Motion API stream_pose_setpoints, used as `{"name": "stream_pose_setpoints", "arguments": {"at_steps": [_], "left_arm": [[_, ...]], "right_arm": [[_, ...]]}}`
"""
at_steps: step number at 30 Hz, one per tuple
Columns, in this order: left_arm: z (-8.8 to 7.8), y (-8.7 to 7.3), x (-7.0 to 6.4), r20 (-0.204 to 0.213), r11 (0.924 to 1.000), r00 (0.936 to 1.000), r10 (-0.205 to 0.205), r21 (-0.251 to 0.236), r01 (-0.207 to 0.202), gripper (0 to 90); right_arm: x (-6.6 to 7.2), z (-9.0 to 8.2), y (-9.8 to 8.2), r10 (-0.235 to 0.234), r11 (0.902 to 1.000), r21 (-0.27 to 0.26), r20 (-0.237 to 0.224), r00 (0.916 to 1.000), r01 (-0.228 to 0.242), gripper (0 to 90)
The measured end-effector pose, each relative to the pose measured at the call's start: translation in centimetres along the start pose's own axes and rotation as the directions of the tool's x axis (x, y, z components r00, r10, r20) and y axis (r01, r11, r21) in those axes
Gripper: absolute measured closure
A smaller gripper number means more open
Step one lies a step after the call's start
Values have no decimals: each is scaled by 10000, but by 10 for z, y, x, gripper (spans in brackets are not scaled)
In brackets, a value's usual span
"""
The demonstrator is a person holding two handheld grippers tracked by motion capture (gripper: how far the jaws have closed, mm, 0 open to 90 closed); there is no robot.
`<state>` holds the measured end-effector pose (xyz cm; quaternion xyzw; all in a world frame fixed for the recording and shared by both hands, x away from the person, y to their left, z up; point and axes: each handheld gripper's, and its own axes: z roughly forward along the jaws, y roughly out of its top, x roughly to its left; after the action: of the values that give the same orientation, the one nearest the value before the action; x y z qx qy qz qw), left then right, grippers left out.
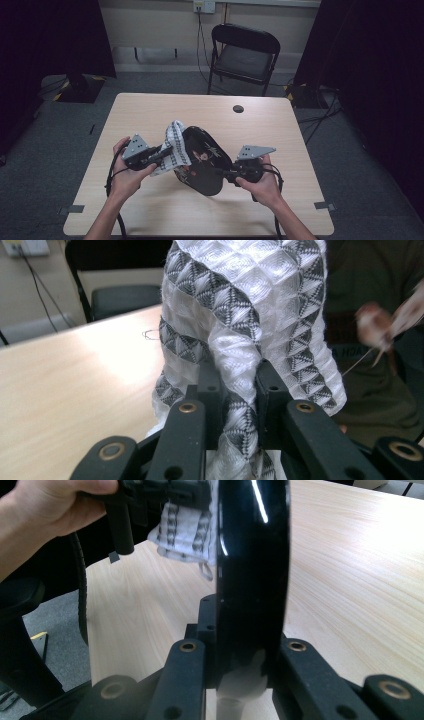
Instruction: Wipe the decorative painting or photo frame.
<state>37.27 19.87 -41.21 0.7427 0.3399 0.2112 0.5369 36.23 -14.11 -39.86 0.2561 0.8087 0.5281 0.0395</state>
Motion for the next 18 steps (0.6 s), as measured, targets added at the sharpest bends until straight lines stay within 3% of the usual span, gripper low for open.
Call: {"name": "stream_pose_setpoints", "arguments": {"at_steps": [4,11,13,18], "left_arm": [[-2,4,-2,141,9999,9999,-92,87,91,778],[-6,22,-16,514,9955,9986,96,-949,-47,776],[-3,21,-16,481,9961,9986,222,-865,-180,775],[1,8,-7,304,9992,9995,-45,-393,57,777]], "right_arm": [[-1,0,0,16,10000,15,-21,10000,-16,802],[0,0,0,-47,10000,-19,50,10000,48,810],[0,0,0,-32,10000,-23,62,10000,32,810],[-1,0,0,19,10000,-41,130,9999,-19,807]]}}
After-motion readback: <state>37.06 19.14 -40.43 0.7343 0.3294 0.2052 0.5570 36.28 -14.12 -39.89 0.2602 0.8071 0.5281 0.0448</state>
